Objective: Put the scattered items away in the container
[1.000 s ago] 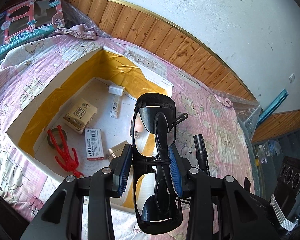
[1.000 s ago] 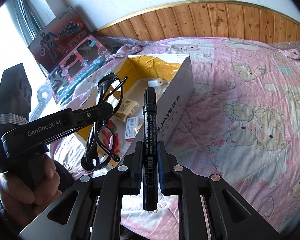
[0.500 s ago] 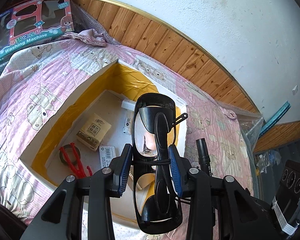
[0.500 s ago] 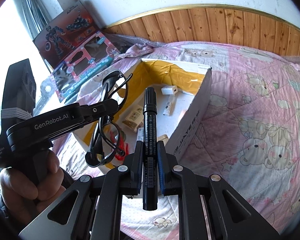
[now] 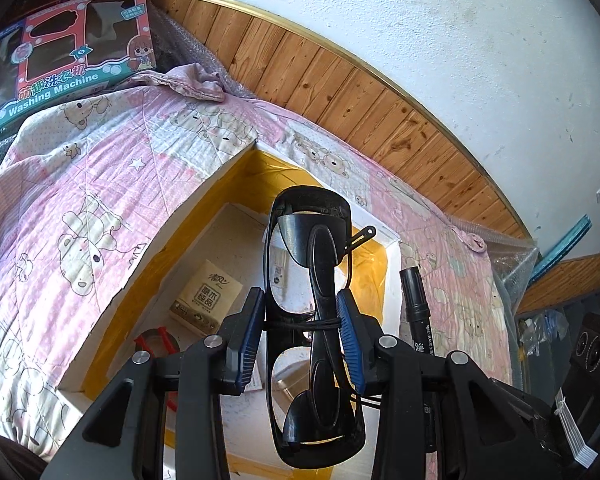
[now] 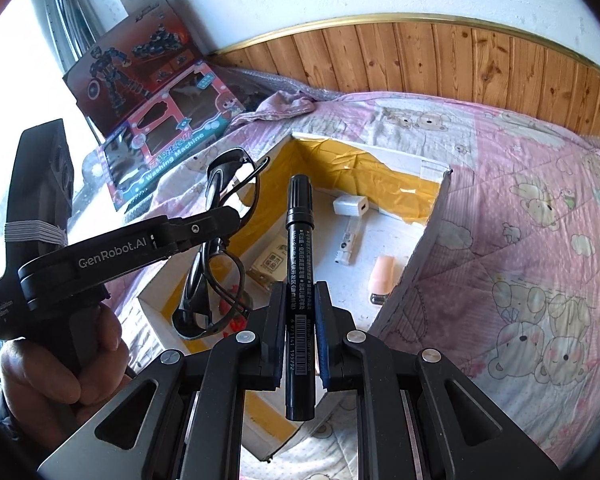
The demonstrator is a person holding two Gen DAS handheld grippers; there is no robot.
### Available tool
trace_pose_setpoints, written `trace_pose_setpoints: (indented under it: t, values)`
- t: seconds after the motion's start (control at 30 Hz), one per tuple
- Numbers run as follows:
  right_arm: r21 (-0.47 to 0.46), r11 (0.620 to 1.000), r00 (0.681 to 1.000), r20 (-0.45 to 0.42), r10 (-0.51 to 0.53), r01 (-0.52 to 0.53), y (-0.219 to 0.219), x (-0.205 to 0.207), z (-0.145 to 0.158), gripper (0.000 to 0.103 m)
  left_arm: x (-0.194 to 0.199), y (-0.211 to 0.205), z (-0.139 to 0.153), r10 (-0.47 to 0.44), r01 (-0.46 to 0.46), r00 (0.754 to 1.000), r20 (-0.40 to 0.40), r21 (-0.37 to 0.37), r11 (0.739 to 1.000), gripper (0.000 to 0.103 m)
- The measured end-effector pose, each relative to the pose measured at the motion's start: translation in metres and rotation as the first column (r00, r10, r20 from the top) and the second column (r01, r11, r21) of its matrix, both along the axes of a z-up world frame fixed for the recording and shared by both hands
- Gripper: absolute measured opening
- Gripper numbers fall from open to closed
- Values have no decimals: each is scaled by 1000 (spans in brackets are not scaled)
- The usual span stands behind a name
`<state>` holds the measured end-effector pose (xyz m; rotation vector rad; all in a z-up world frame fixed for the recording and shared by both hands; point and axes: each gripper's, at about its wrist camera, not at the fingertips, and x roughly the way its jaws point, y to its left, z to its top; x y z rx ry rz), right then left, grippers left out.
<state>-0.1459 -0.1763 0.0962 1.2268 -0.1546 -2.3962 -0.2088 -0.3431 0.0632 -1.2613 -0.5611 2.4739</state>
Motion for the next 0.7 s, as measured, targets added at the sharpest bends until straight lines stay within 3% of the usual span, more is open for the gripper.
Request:
trace_pose_setpoints:
  t: [0.27, 0.7]
  values:
    - [28, 1000, 1000, 6, 2, -2, -8, -29, -7, 14, -29, 0, 0, 13, -13, 1000, 5, -51, 999, 38]
    - [150, 989, 999, 37, 7, -13, -25, -78, -33, 14, -83, 28, -34, -9, 27, 996, 94, -190, 981, 38]
